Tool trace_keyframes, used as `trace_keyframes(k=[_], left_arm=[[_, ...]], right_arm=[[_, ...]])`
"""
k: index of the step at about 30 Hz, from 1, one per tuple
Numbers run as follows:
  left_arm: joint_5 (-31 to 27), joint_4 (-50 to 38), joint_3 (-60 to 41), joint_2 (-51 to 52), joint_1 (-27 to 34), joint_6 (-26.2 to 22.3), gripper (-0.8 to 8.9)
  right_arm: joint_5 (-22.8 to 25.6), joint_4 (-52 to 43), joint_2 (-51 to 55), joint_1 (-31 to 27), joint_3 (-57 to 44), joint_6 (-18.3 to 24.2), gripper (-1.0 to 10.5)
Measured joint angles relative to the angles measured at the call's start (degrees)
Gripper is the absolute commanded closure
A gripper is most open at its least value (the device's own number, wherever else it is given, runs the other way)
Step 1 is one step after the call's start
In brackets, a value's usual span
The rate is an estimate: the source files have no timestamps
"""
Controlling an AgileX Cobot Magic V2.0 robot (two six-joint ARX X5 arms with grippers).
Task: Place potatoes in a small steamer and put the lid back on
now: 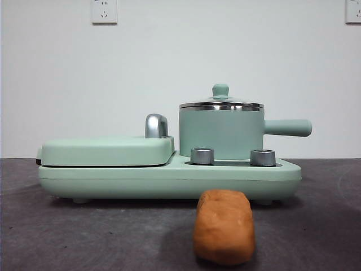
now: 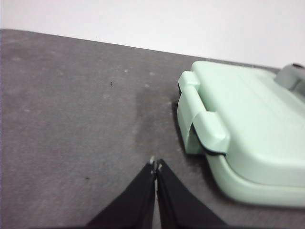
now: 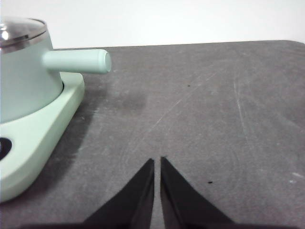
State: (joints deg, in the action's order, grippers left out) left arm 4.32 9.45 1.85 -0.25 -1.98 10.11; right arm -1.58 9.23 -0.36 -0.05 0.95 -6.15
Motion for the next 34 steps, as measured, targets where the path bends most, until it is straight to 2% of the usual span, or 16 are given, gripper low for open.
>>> trace_keyframes(k=[3,6,9,15,20,25,30,34], left_arm=[[0.79,-2.58,0.02,0.00,0.00,4.07,8.05],[3.93,-1.77,0.50,-0.42,-0.22,8.31,8.04],[4.61,-0.46,3.58,-2.49,-1.36,11.87,8.04],[4.90,3.48,15.06,-11.13,-3.93,14.99,8.04],[8.13,8.81,25.94,-21.22,-5.86,14.08,8.04],[13.92,11.10,37.70,-31.65,-7.80,11.47,8.04],[22.45,11.47,44.96,-40.50,-9.97,8.26,8.04],[28.22,12.20,46.80,-44.98,-11.61,6.84,8.04]], right_arm=[[-2.67,-1.33,0.02,0.00,0.11,-3.89,9.3],[-5.35,0.68,-0.02,0.00,1.77,-8.46,9.3],[-6.32,2.95,-0.09,0.09,5.97,-12.74,9.3],[-9.64,8.90,-3.65,0.33,17.94,-16.26,9.3],[-14.10,15.87,-9.03,0.33,27.93,-16.63,9.3],[-22.47,20.98,-14.93,0.33,36.09,-16.11,9.3],[-32.87,25.66,-20.41,0.33,41.13,-10.84,9.3],[-37.59,28.33,-23.78,0.33,42.95,-6.97,9.3]])
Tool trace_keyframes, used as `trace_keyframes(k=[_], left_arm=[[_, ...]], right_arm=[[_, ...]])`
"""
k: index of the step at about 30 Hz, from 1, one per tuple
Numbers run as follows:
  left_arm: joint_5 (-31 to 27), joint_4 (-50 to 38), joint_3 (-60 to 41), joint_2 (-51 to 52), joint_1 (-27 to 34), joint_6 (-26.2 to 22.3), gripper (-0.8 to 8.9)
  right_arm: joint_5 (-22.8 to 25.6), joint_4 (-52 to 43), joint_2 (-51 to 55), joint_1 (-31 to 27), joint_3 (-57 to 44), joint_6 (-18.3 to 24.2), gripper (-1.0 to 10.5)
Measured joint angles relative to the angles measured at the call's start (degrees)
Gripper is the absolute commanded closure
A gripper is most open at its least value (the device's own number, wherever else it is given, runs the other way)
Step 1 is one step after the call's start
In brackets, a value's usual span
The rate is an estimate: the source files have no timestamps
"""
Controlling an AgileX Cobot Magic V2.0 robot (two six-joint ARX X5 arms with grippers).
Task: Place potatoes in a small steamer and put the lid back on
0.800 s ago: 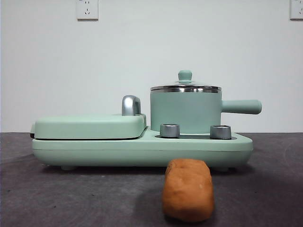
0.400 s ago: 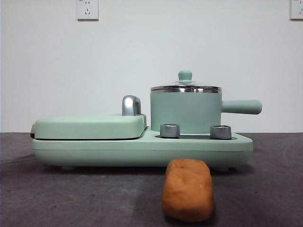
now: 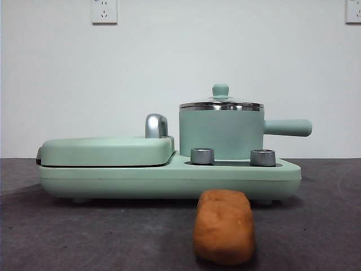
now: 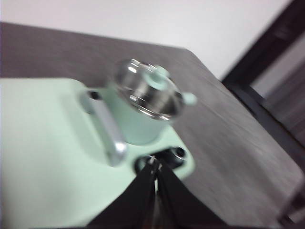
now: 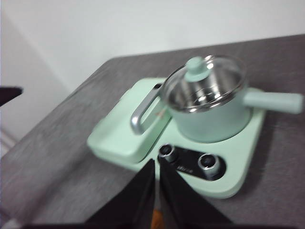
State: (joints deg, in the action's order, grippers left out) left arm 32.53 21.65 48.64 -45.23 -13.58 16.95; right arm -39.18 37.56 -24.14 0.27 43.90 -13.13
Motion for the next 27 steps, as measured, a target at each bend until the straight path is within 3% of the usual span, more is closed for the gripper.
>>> trace_keyframes(k=[7,9,14,18,27], left_arm=[[1.77,0.57,0.04,-2.08,-0.92,-0.87,7.94],[1.77,0.46,0.04,-2.12,-0.92,-1.18,7.50],[1.77,0.46,0.04,-2.12,-0.92,-1.95,5.18],[1.77,0.44,0.04,-2.12,-0.92,-2.23,3.34],[1.77,0.17,0.61,-2.56,-2.54,-2.32,3.31]], right_arm=[[-1.11,0.66,-1.22,0.00,0.00,2.45,9.3],[-0.87,0.63,-1.09,0.00,0.00,2.69,8.5],[0.17,0.66,-1.09,0.00,0.00,2.84,5.7],[0.20,0.66,-1.09,0.00,0.00,2.84,4.4],[0.17,0.66,-1.09,0.00,0.00,2.84,4.3]])
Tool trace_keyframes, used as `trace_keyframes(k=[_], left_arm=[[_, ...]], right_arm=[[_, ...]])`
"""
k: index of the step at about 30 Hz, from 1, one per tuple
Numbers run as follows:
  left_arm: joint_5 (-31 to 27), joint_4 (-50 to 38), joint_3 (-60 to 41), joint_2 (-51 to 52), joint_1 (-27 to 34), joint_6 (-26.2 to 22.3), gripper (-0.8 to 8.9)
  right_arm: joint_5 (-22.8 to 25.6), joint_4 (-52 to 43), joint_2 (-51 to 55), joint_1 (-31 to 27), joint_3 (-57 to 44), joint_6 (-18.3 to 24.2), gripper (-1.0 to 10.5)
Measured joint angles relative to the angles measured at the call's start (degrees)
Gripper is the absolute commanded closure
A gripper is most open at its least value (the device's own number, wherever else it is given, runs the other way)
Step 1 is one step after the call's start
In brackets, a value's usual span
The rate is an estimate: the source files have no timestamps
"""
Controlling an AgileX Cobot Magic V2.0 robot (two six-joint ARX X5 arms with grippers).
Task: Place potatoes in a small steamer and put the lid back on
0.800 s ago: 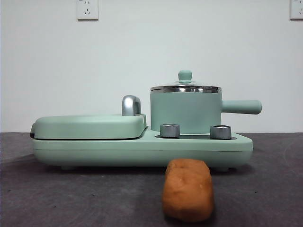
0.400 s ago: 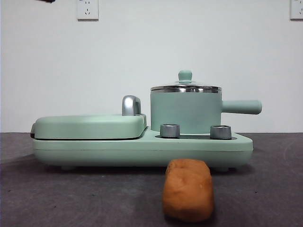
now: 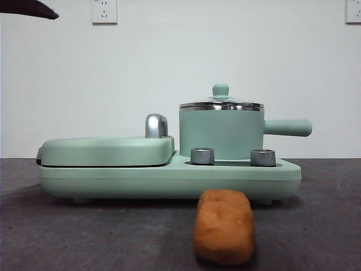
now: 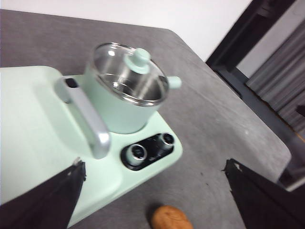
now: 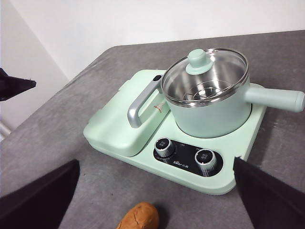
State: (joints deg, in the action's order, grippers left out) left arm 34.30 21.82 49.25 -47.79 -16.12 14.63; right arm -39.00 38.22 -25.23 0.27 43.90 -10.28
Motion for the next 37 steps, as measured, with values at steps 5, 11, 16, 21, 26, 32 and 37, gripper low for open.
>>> trace_keyframes(k=[5,11,16,21,26,32,37], left_arm=[[-0.55,0.87,5.51,-4.52,-2.86,-0.02,3.31],[-4.63,6.23,16.26,-15.26,-6.99,-2.51,3.31],[-10.56,13.44,28.74,-26.97,-11.47,-9.11,3.30],[-15.58,13.05,38.66,-37.22,-14.97,-14.16,3.31],[-16.68,5.07,41.70,-44.54,-17.18,-16.70,3.31],[-16.85,-4.76,41.70,-50.71,-18.88,-17.94,3.47],[-17.07,-9.60,41.70,-54.82,-19.58,-19.63,3.47]], right_arm=[[0.00,0.00,0.00,0.00,0.00,0.00,4.3],[-0.31,0.00,0.00,0.00,0.00,-0.04,4.3],[-0.42,0.00,0.00,0.00,0.00,-0.55,4.3],[-0.42,0.02,0.00,0.00,0.00,-0.66,4.3],[-0.42,0.04,0.00,0.00,0.00,-0.68,4.3],[-0.39,0.04,0.00,0.00,0.00,-0.68,4.3],[-0.35,0.04,0.00,0.00,0.00,-0.68,4.3]])
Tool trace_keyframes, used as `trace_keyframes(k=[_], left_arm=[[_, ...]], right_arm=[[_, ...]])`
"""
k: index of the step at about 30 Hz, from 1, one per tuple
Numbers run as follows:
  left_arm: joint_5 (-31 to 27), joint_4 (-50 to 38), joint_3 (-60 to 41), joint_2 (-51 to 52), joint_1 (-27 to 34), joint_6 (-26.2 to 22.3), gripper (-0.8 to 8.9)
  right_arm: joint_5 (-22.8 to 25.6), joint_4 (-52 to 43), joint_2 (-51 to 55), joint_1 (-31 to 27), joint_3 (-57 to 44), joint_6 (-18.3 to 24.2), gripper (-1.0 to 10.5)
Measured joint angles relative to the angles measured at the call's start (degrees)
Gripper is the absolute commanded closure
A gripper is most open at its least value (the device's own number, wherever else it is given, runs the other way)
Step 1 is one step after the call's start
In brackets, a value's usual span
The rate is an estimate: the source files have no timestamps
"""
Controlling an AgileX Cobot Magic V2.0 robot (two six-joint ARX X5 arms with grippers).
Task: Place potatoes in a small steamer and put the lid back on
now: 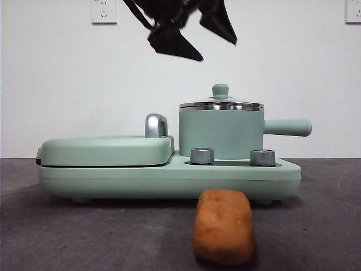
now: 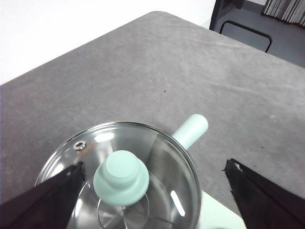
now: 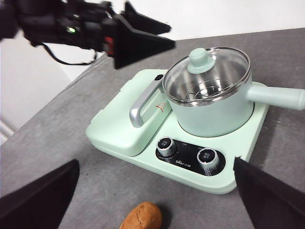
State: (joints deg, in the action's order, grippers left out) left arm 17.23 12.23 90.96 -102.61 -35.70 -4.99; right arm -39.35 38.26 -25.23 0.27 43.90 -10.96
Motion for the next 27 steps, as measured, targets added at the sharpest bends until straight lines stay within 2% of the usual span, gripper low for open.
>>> trace_keyframes(k=[5,15,20,27], left_arm=[[-3.78,-3.50,0.00,-3.74,-0.74,-0.20,3.46],[-3.89,-6.95,0.00,-7.80,-0.96,-0.24,3.47],[-3.89,-7.82,0.00,-8.13,-0.96,-1.77,3.51],[-3.89,-8.17,0.00,-8.13,-0.96,-3.61,4.45]], right_arm=[[0.07,0.00,0.00,0.00,0.00,0.02,4.3],[0.07,1.66,0.00,0.00,0.00,0.02,4.3],[0.07,2.45,0.00,0.00,0.00,0.02,4.3],[0.07,2.43,0.00,0.00,0.00,0.00,4.3]])
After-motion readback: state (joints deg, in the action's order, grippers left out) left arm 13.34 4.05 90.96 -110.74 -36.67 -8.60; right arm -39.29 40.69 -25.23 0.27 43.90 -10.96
